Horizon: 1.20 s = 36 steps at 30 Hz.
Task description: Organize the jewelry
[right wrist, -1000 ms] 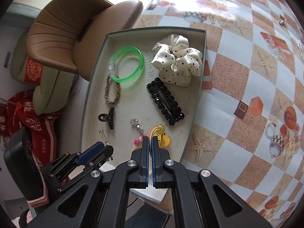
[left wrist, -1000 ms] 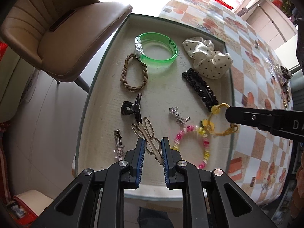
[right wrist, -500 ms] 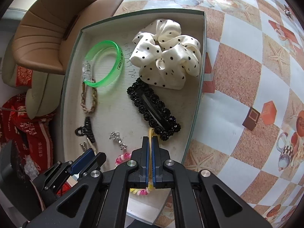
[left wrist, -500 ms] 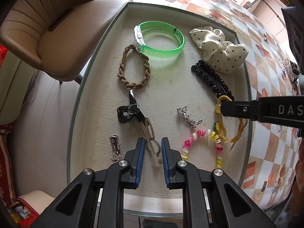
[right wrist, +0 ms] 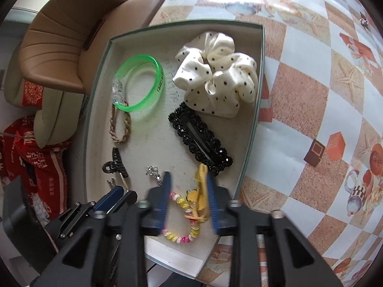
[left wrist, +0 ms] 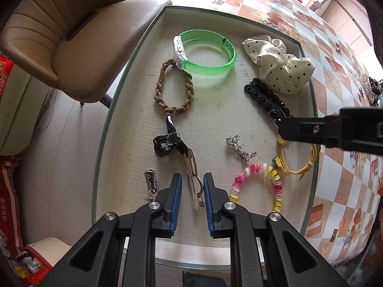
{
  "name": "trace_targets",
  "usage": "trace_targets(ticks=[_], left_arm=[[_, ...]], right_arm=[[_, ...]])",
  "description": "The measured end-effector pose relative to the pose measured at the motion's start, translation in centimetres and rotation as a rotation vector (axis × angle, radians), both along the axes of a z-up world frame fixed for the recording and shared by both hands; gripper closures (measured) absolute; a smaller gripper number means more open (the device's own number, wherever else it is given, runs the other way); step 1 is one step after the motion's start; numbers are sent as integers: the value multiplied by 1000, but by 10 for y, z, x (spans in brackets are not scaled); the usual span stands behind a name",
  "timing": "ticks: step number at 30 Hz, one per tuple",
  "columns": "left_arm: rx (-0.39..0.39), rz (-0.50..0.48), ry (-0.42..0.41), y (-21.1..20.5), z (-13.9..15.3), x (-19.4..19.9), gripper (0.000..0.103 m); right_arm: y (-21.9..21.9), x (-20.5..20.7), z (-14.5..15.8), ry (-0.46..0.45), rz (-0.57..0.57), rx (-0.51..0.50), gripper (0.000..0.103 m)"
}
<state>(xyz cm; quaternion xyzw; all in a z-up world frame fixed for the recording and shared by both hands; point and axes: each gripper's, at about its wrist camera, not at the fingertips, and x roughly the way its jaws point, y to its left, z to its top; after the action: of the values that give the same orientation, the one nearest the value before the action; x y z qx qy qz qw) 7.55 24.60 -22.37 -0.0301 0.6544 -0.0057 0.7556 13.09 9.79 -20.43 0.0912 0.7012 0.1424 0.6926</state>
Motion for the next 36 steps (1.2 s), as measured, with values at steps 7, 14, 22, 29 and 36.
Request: trace_targets(ticks=[7, 14, 22, 29, 36], left_arm=[[34, 13, -53, 0, 13, 0, 12], [21, 1, -47, 1, 19, 1, 12], [10, 15, -47, 7, 33, -4, 12], [13, 26, -46, 14, 41, -13, 12], [20, 19, -53, 15, 44, -22, 0]], right_arm=[[-4, 2, 23, -39, -14, 18, 54], [-14, -1, 37, -65, -57, 19, 39], [-28, -5, 49, -53, -83, 75, 26], [-33, -10, 56, -34, -130, 126, 26], [-33, -26, 51, -27, -84, 1, 26]])
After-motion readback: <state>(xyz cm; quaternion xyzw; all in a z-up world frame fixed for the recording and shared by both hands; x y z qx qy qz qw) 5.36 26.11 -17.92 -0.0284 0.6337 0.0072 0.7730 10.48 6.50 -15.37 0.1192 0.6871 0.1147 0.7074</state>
